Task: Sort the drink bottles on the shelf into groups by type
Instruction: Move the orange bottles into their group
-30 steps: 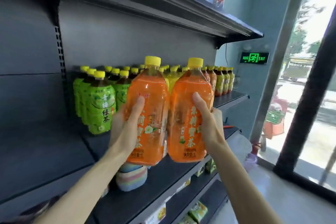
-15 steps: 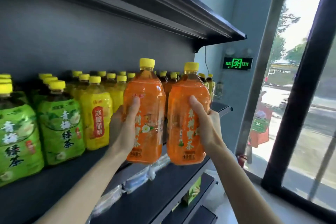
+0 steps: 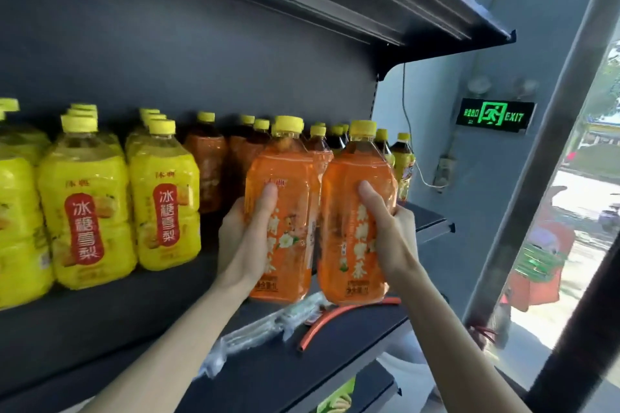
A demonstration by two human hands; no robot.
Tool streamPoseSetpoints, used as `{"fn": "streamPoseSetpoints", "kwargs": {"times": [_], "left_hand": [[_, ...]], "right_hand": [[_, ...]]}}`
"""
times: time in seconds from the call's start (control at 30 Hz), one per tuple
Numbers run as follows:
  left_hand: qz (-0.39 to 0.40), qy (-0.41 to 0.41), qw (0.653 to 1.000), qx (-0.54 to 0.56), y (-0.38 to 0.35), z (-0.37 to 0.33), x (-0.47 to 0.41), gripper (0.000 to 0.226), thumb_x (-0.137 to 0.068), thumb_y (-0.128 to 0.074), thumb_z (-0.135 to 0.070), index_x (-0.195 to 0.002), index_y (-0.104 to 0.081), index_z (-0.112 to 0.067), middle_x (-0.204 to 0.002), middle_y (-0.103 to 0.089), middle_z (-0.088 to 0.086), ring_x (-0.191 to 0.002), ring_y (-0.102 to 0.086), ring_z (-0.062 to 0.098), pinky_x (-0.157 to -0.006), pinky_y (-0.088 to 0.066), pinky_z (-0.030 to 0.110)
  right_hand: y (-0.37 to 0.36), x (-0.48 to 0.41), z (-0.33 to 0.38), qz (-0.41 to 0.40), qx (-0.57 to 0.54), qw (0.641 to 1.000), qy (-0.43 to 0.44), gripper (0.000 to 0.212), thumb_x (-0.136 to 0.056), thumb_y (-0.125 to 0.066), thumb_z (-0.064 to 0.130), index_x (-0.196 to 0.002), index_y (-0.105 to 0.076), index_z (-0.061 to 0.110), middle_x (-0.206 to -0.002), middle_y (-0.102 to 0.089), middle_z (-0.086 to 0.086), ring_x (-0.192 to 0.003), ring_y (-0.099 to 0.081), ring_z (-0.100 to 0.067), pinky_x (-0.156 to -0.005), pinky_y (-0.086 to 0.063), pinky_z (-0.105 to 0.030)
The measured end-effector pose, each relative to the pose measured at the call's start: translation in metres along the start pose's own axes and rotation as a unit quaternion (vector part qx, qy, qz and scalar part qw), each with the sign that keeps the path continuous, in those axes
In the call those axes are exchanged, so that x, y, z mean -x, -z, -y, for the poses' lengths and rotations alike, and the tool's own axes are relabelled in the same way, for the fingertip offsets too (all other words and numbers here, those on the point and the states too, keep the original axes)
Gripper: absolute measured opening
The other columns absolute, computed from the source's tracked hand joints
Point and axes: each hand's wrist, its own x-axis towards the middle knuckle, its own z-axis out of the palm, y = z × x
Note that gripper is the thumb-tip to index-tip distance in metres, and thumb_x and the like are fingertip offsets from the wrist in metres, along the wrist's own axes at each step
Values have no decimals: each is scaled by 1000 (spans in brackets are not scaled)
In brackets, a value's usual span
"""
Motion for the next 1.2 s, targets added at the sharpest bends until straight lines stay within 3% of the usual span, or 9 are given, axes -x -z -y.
{"fn": "streamPoseSetpoints", "kwargs": {"times": [0.23, 0.4, 0.5, 0.67, 0.77, 0.87, 1.0, 1.1, 1.2], "left_hand": [[-122, -22, 990, -67, -12, 27, -33, 69, -65, -44, -81, -108, -61, -30, -100, -70, -9, -93, -66, 11, -87, -53, 39], [-165, -24, 983, -76, -9, 40, -48, 64, -61, -46, -80, -104, -57, -34, -100, -69, -7, -90, -67, 9, -74, -51, 26], [-179, -35, 979, -87, -10, 48, -54, 68, -63, -48, -77, -112, -56, -29, -103, -68, -7, -91, -67, 7, -76, -52, 27], [-222, -47, 968, -105, -23, 54, -52, 58, -72, -48, -69, -115, -52, -30, -108, -65, -10, -92, -64, 2, -72, -50, 16], [-232, -56, 961, -137, -27, 55, -47, 64, -69, -46, -73, -118, -49, -32, -108, -63, -14, -95, -63, -1, -74, -49, 14], [-222, -47, 956, -184, -28, 51, -44, 67, -79, -47, -69, -131, -43, -27, -116, -59, -10, -96, -58, -5, -75, -49, 11], [-191, -70, 943, -263, -25, 39, -31, 66, -79, -52, -53, -139, -31, -35, -130, -51, -11, -114, -52, -2, -93, -47, 21], [-173, -93, 925, -325, -23, 32, -23, 81, -77, -62, -45, -141, -11, -48, -150, -25, -16, -135, -29, 1, -104, -36, 28], [-151, -125, 909, -368, -23, 28, -22, 84, -77, -64, -40, -135, -5, -55, -142, -18, -24, -129, -19, -14, -105, -33, 21]], "right_hand": [[-17, -71, -36, 112, -45, 992, 19, 49, -58, -72, 62, -87, -71, 22, -82, -76, 2, -75, -73, -13, -68, -56, -27], [-39, -105, -62, 163, -68, 984, 7, 66, -52, -69, 68, -97, -70, 20, -89, -77, 1, -82, -73, -16, -80, -59, -39], [-44, -119, -75, 180, -80, 980, 4, 66, -52, -69, 68, -100, -69, 22, -88, -77, 4, -82, -73, -13, -83, -58, -41], [-47, -131, -85, 201, -103, 974, 6, 54, -51, -69, 67, -90, -68, 29, -90, -76, 7, -87, -72, -12, -87, -57, -40], [-46, -132, -89, 213, -121, 969, 9, 55, -52, -70, 66, -93, -67, 29, -94, -75, 6, -90, -71, -11, -88, -56, -40], [-45, -133, -93, 221, -121, 968, 14, 53, -53, -69, 67, -92, -66, 31, -92, -75, 9, -90, -71, -11, -90, -55, -43], [-44, -132, -91, 226, -123, 966, 14, 54, -53, -69, 68, -91, -65, 30, -89, -74, 11, -87, -70, -9, -90, -55, -42], [-45, -128, -89, 231, -124, 965, 12, 72, -53, -71, 71, -109, -63, 26, -101, -72, 8, -94, -69, -9, -93, -54, -43], [-46, -123, -85, 232, -121, 965, 7, 100, -49, -72, 76, -129, -53, 19, -113, -69, 5, -104, -65, -14, -98, -51, -44]]}}
